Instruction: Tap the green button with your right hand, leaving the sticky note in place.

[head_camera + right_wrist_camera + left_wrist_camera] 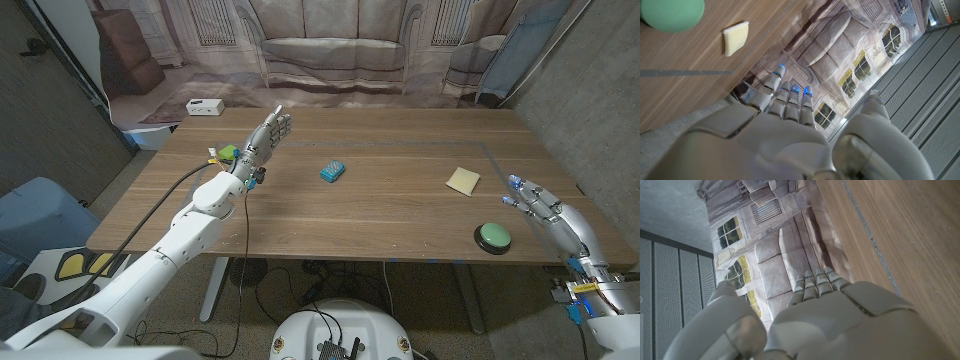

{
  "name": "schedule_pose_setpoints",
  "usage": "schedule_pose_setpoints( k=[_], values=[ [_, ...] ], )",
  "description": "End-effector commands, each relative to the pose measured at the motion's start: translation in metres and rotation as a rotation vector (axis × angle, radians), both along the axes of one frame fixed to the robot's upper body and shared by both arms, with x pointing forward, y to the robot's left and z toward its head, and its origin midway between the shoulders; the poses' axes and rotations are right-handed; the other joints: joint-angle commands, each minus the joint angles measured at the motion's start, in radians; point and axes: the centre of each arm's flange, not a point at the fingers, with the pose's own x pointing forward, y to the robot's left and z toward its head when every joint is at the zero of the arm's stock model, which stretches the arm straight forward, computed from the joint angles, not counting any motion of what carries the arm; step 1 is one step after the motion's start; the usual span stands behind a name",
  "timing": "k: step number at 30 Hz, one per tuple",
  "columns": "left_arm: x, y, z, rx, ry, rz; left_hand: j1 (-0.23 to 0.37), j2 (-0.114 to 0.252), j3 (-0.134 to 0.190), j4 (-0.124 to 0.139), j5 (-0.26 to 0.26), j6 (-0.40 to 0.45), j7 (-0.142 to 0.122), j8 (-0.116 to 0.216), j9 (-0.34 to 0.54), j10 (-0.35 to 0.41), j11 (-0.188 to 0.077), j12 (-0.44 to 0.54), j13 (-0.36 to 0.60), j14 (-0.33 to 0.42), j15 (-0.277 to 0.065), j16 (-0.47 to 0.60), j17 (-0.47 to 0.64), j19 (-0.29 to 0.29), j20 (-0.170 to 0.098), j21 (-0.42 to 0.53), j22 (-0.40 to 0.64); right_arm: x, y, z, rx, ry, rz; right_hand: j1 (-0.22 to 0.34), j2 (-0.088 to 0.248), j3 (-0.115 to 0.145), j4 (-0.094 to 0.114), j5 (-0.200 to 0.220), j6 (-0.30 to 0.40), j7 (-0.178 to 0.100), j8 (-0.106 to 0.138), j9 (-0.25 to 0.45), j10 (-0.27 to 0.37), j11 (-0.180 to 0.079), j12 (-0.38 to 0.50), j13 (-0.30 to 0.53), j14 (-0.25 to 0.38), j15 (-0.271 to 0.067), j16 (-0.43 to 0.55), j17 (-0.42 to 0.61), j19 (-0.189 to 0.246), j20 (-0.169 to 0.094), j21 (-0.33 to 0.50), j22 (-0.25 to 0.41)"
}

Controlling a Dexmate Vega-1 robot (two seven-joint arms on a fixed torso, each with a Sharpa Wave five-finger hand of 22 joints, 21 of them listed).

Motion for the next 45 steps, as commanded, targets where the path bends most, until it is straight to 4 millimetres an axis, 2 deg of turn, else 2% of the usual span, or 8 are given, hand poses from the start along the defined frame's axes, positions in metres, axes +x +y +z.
schedule_pose_setpoints(
  k=[1,45],
  values=[
    [0.000,-0.003,0.005,0.010,-0.006,0.006,0.008,0.003,0.002,-0.006,-0.004,0.007,-0.003,-0.002,0.006,0.004,-0.001,-0.002,0.001,0.005,0.000,-0.003,0.005,0.003,0.005,-0.001,0.002,-0.007,-0.002,-0.001,-0.079,-0.001,-0.108,0.005,-0.003,0.000,-0.007,0.004,0.008,-0.002,0.007,0.006,0.012,0.001,0.005,0.004,0.011,-0.002,0.005,0.001,0.012,-0.005,0.001,0.006],
    [-0.003,-0.007,0.006,0.007,-0.015,0.019,0.008,0.006,-0.001,-0.009,-0.005,0.014,-0.003,-0.001,0.006,0.009,0.001,-0.002,0.002,0.011,-0.002,-0.002,0.005,0.007,0.007,-0.011,0.003,-0.024,0.005,0.002,-0.371,0.022,-0.474,0.001,-0.010,-0.003,-0.011,0.014,0.015,-0.017,0.003,0.006,0.020,-0.018,0.001,0.004,0.028,-0.019,0.004,0.001,0.028,-0.011,-0.003,0.006]
  ],
)
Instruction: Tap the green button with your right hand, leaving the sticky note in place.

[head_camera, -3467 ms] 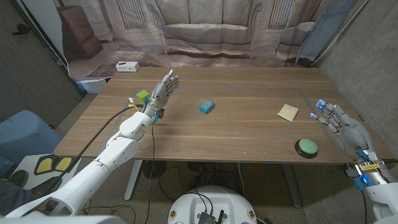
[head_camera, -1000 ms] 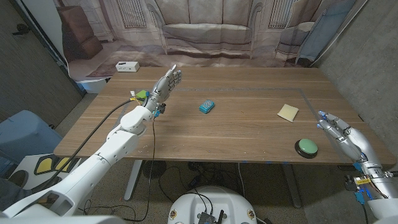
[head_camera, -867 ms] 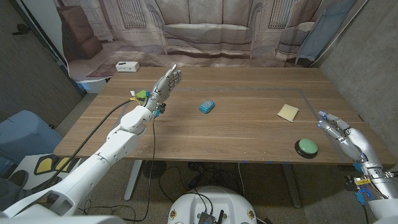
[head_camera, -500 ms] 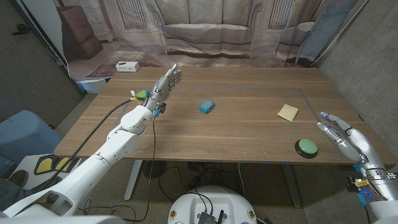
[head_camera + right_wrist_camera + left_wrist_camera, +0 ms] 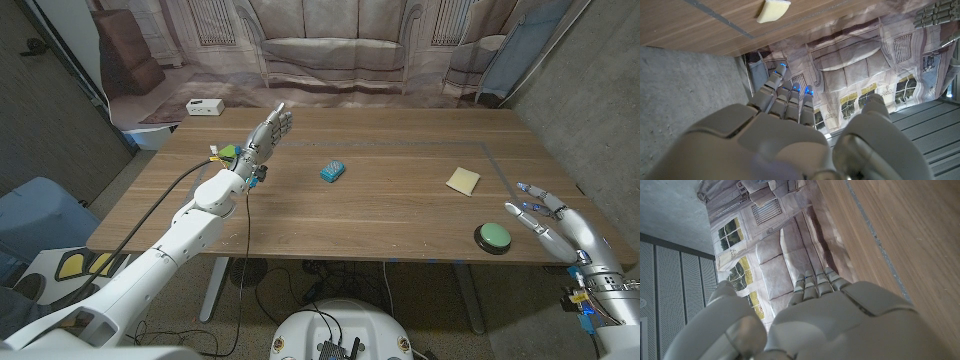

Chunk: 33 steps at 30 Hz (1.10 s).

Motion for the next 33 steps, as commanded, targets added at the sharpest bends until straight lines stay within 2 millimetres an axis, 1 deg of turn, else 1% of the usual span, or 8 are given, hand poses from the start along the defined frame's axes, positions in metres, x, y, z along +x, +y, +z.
schedule_pose_setpoints(
  k=[1,7,9,18,25,33],
  values=[
    [0.001,-0.003,0.000,-0.005,0.000,0.005,0.008,0.006,0.003,-0.005,-0.005,0.010,0.002,0.000,0.006,0.013,0.003,-0.001,0.002,0.014,-0.001,0.003,0.005,0.011,0.004,-0.002,0.003,-0.006,0.005,0.004,-0.080,0.009,-0.093,0.002,-0.009,0.001,-0.007,0.007,0.003,-0.005,-0.001,0.001,0.002,-0.009,0.000,0.004,0.010,-0.002,0.003,0.001,0.005,0.001,-0.003,0.006],
    [0.003,-0.004,-0.001,-0.008,0.006,0.003,0.008,0.007,0.002,-0.006,-0.005,0.018,0.006,0.002,0.006,0.020,0.002,0.002,0.002,0.018,-0.001,0.003,0.005,0.019,0.004,-0.001,0.003,-0.005,0.009,0.005,-0.141,0.014,-0.165,0.002,-0.010,0.000,-0.008,0.009,0.005,-0.006,0.000,0.001,0.004,-0.008,0.000,0.004,0.007,-0.002,0.001,0.001,0.001,0.002,-0.006,0.006],
    [0.003,-0.004,-0.001,-0.008,0.007,0.005,0.008,0.007,0.002,-0.006,-0.005,0.019,0.007,0.002,0.006,0.019,0.002,0.001,0.002,0.019,0.000,0.003,0.005,0.019,0.004,-0.001,0.003,-0.004,0.010,0.005,-0.159,0.016,-0.187,0.001,-0.010,0.000,-0.008,0.009,0.009,-0.004,0.001,0.001,0.003,-0.003,0.000,0.004,0.006,-0.002,0.000,0.001,0.001,0.001,-0.006,0.006],
    [0.003,-0.002,0.000,-0.013,0.003,0.008,0.007,0.008,0.001,-0.007,-0.005,0.022,0.008,0.002,0.006,0.020,0.002,0.001,0.002,0.020,0.000,0.003,0.005,0.019,0.007,-0.004,0.003,-0.003,0.015,0.007,-0.228,0.012,-0.240,0.000,-0.011,0.000,-0.009,0.012,0.009,-0.006,-0.001,0.001,0.000,0.000,-0.003,0.004,0.007,-0.002,-0.001,0.001,0.002,0.001,-0.007,0.006],
    [0.004,-0.001,0.000,-0.017,0.003,0.006,0.007,0.008,0.001,-0.007,-0.005,0.022,0.006,0.001,0.006,0.020,0.001,0.000,0.002,0.019,-0.001,0.002,0.005,0.019,0.009,-0.005,0.003,-0.003,0.023,0.009,-0.327,0.009,-0.322,0.000,-0.012,-0.001,-0.009,0.014,0.007,-0.008,-0.002,0.001,0.000,-0.005,-0.003,0.004,0.007,-0.006,-0.002,0.001,0.004,-0.001,-0.008,0.006],
    [0.004,0.001,0.000,-0.014,0.001,0.010,0.007,0.009,0.000,-0.008,-0.005,0.023,0.005,0.001,0.006,0.019,-0.001,-0.001,0.002,0.019,-0.002,0.002,0.005,0.018,0.010,-0.007,0.003,-0.003,0.025,0.010,-0.349,0.020,-0.329,0.001,-0.014,-0.001,-0.011,0.017,0.008,-0.013,-0.002,0.001,0.002,-0.009,-0.004,0.004,0.012,-0.010,-0.001,0.000,0.007,-0.003,-0.008,0.006]
  ],
)
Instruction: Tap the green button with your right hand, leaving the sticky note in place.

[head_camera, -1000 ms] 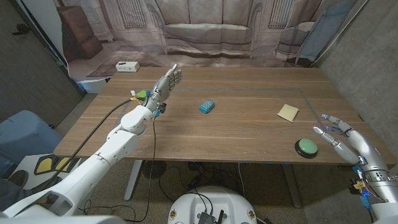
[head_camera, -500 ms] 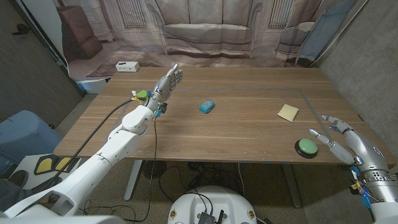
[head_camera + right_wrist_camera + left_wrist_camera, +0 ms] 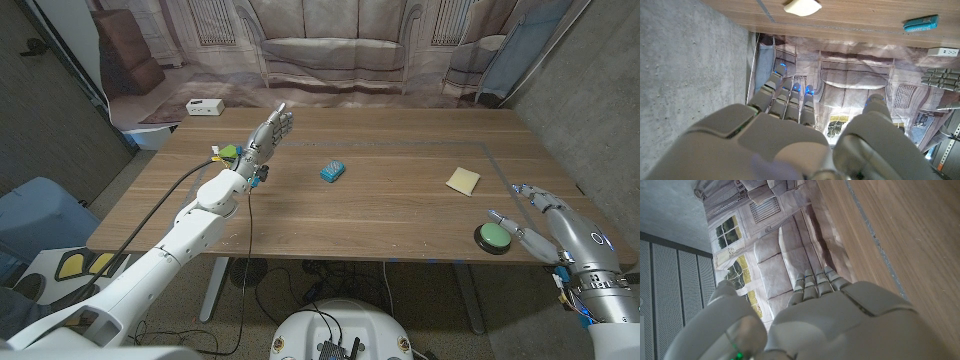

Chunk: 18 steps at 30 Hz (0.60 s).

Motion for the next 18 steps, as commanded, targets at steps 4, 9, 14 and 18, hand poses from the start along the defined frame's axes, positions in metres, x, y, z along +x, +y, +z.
schedule_pose_setpoints(
  k=[4,9,14,18],
  values=[
    [-0.0008,0.0035,0.0018,-0.003,-0.008,0.002,0.002,0.004,0.004,-0.004,-0.005,0.005,-0.003,0.001,0.006,0.006,-0.001,-0.001,0.002,0.006,-0.004,0.001,0.005,0.004,0.007,-0.005,0.004,0.0002,0.0076,0.0033,-0.070,0.021,-0.035,0.010,-0.007,0.006,-0.010,0.012,0.002,-0.008,-0.003,0.002,0.006,-0.008,-0.004,0.005,0.012,-0.010,-0.002,0.000,0.009,-0.004,-0.003,0.006],
    [0.0008,0.0031,0.0013,-0.004,-0.001,-0.001,0.001,0.004,0.004,-0.004,-0.005,0.006,-0.003,0.001,0.006,0.006,-0.004,-0.001,0.002,0.006,-0.005,0.001,0.005,0.003,0.009,-0.007,0.004,0.0028,0.0100,0.0024,-0.077,0.047,-0.030,0.093,0.042,0.057,-0.045,0.024,0.001,-0.008,-0.003,0.002,0.005,-0.004,-0.007,0.005,0.014,-0.010,-0.007,-0.003,0.011,-0.003,-0.007,0.005],
    [0.0022,0.0026,0.0015,-0.003,0.000,-0.002,0.001,0.005,0.004,-0.005,-0.005,0.005,-0.004,0.000,0.006,0.007,-0.005,-0.001,0.002,0.007,-0.005,0.001,0.005,0.002,0.010,-0.007,0.004,0.0062,0.0119,0.0005,-0.078,0.078,-0.023,0.156,0.065,0.094,-0.069,0.025,0.000,-0.005,-0.004,0.002,0.005,-0.006,-0.008,0.005,0.016,-0.009,-0.011,-0.005,0.013,-0.001,-0.009,0.004],
    [0.0031,0.0026,0.0010,-0.004,0.002,-0.001,0.001,0.005,0.003,-0.005,-0.005,0.006,-0.004,0.000,0.006,0.006,-0.005,-0.002,0.002,0.007,-0.005,0.001,0.005,0.002,0.010,-0.008,0.004,0.0080,0.0131,-0.0020,-0.079,0.097,-0.024,0.169,0.064,0.101,-0.071,0.023,0.006,-0.006,-0.002,0.002,0.013,-0.005,-0.006,0.005,0.022,-0.010,-0.009,-0.006,0.019,0.000,-0.007,0.004]
  ],
)
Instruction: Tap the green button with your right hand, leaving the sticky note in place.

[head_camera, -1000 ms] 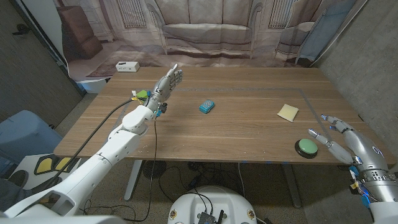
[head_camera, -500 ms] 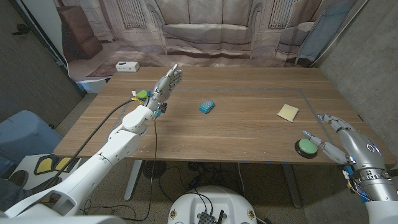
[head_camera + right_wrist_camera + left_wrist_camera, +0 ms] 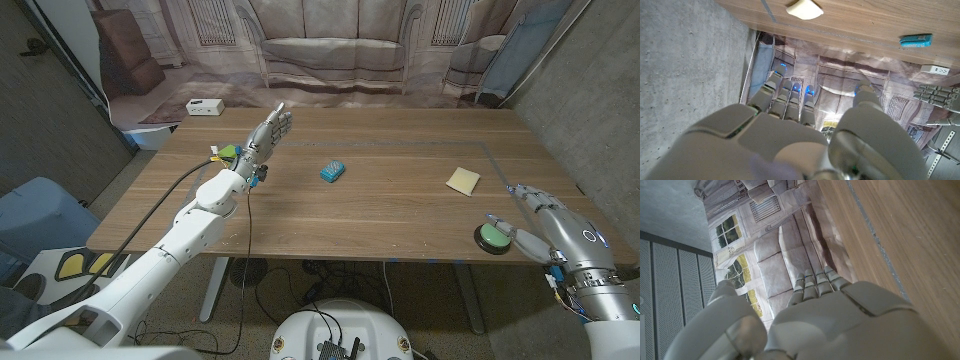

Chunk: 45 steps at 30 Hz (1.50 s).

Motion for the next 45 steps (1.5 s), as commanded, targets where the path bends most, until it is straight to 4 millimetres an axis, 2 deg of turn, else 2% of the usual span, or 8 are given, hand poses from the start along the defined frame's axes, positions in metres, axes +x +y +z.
schedule_pose_setpoints(
  k=[1,11,15,23,35,45],
  values=[
    [0.003,0.000,-0.001,-0.003,0.006,-0.002,0.001,0.005,0.003,-0.005,0.000,0.006,-0.005,0.000,0.001,0.006,-0.006,-0.002,0.002,0.007,-0.005,0.001,0.005,0.002,0.003,-0.003,0.004,0.005,0.004,-0.004,-0.010,0.061,0.000,0.023,-0.003,0.013,-0.003,0.002,0.011,-0.003,0.000,0.002,0.011,-0.001,0.000,0.005,0.018,-0.008,-0.004,-0.001,0.015,0.002,0.001,0.004],
    [0.005,-0.003,-0.003,-0.006,0.008,-0.010,0.001,0.007,0.003,-0.005,0.000,0.005,-0.006,-0.001,0.001,0.005,-0.005,-0.003,0.002,0.005,-0.004,0.000,0.005,0.002,0.005,-0.004,0.004,0.010,0.006,-0.011,-0.007,0.105,-0.004,0.036,-0.003,0.022,-0.002,-0.002,0.020,-0.003,0.002,0.003,0.017,-0.003,0.002,0.005,0.027,-0.010,-0.002,0.000,0.021,0.001,0.001,0.004],
    [0.004,-0.003,-0.002,-0.007,0.006,-0.008,0.001,0.007,0.003,-0.006,0.000,0.007,-0.007,0.000,0.001,0.005,-0.004,-0.003,0.002,0.004,-0.005,0.000,0.005,0.002,0.006,-0.005,0.004,0.011,0.005,-0.013,-0.005,0.115,-0.006,0.037,-0.005,0.026,0.004,-0.007,0.049,-0.016,0.011,0.003,0.029,-0.004,0.005,0.005,0.030,-0.010,-0.002,0.001,0.023,0.000,0.001,0.005],
    [0.002,-0.002,-0.003,-0.011,0.003,-0.004,0.002,0.008,0.003,-0.006,-0.001,0.007,-0.008,-0.001,0.001,0.005,-0.005,-0.003,0.002,0.004,-0.004,-0.001,0.005,0.000,0.008,-0.007,0.004,0.015,0.002,-0.015,-0.008,0.148,-0.016,0.035,-0.008,0.028,0.009,-0.012,0.054,-0.023,0.010,0.003,0.041,-0.007,0.008,0.005,0.042,-0.019,0.001,0.003,0.029,-0.001,0.002,0.005],
    [0.002,0.000,-0.011,-0.023,0.020,0.000,0.002,0.010,0.003,-0.007,-0.001,0.008,-0.008,-0.001,0.001,0.005,-0.006,-0.004,0.002,0.003,-0.006,-0.001,0.005,0.000,0.007,-0.008,0.004,0.021,-0.004,-0.017,-0.018,0.202,-0.039,0.032,-0.008,0.033,0.015,-0.019,0.062,-0.021,0.008,0.003,0.066,-0.011,0.014,0.005,0.070,-0.021,0.009,0.006,0.050,-0.007,0.006,0.005],
    [-0.001,0.003,-0.009,-0.021,0.011,0.007,0.002,0.012,0.002,-0.008,-0.001,0.009,-0.010,-0.001,0.001,0.004,-0.007,-0.004,0.002,0.002,-0.006,-0.001,0.005,-0.001,0.009,-0.009,0.004,0.025,-0.005,-0.020,-0.028,0.257,-0.059,0.028,-0.003,0.038,0.021,-0.023,0.090,-0.011,0.016,0.003,0.077,-0.007,0.015,0.006,0.075,-0.020,0.010,0.009,0.053,-0.008,0.005,0.005]
  ],
)
